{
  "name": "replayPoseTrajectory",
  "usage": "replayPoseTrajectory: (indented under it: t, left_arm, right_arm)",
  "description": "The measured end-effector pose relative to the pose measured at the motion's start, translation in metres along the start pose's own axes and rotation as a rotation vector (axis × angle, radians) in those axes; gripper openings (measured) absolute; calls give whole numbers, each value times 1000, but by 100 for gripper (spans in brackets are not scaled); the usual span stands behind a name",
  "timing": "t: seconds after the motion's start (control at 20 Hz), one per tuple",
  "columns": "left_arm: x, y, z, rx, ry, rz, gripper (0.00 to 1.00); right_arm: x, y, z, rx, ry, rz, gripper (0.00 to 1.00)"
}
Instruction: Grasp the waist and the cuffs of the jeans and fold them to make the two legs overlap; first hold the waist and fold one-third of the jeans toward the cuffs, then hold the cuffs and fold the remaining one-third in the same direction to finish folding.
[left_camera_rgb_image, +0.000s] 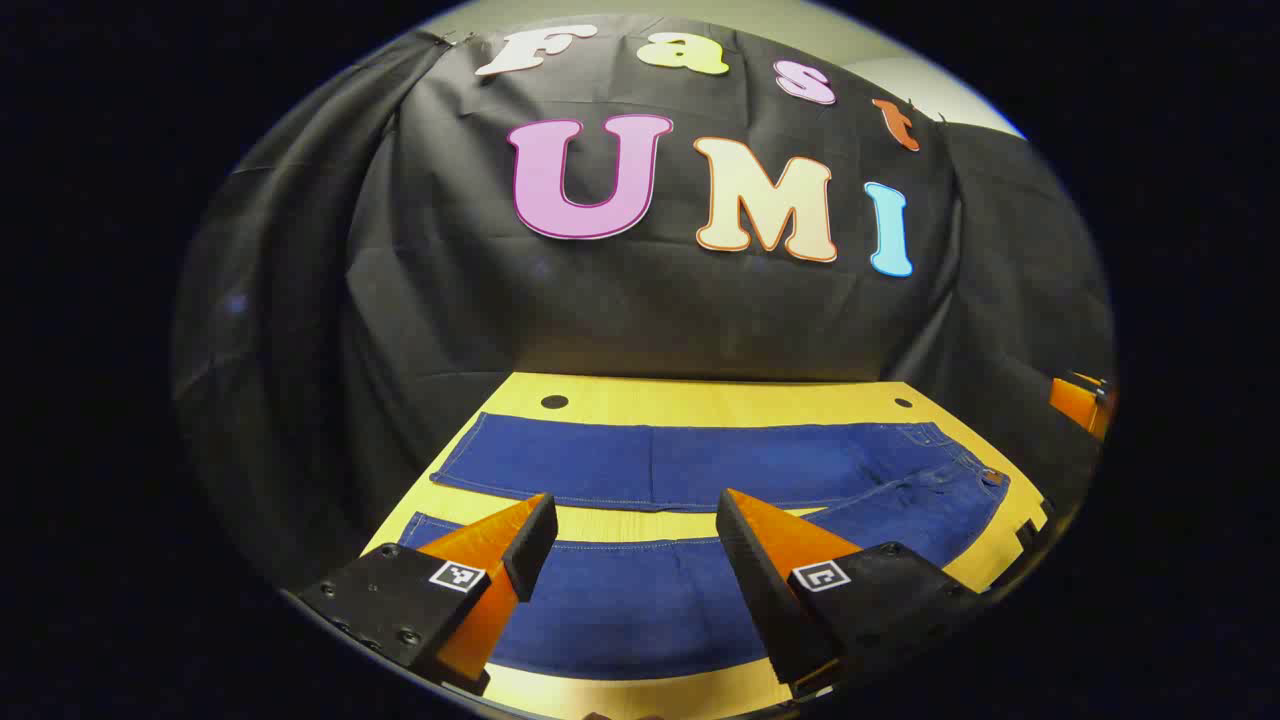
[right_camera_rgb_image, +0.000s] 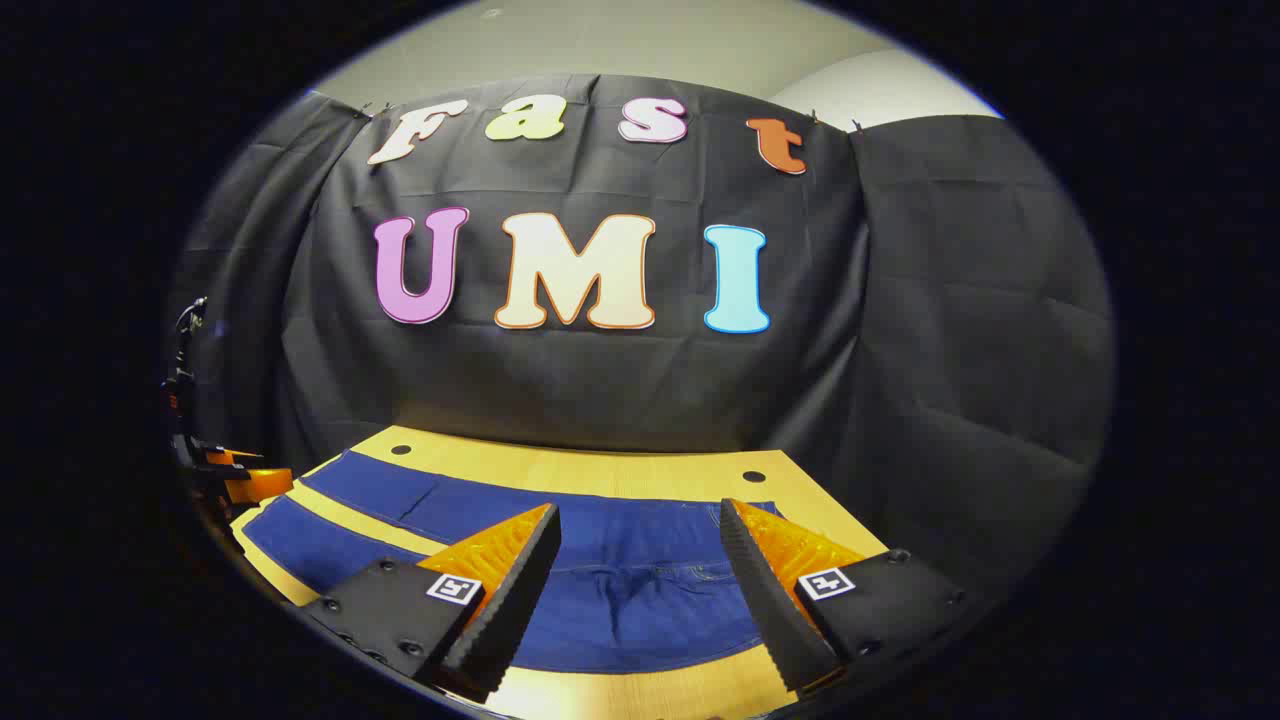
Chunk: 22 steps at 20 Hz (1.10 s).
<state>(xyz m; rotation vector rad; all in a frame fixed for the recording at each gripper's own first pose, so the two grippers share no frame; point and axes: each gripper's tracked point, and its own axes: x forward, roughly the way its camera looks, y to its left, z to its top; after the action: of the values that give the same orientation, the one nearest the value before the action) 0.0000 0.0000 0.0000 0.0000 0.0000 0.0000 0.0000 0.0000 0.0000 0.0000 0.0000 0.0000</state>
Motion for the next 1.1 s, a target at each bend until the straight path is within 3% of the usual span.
replayPoseTrajectory:
  t: [0.65, 0.9, 1.1]
  left_arm:
    - [12, 44, -8, -10, 42, -68, 95]
    - [9, 56, -35, 68, 143, -211, 95]
    - [-7, 81, -79, 156, 319, -337, 96]
  right_arm:
    - [-6, -10, 4, 15, 9, -56, 99]
    - [-6, 1, -9, -17, 44, -32, 99]
    - [-4, 15, -21, -14, 78, -1, 99]
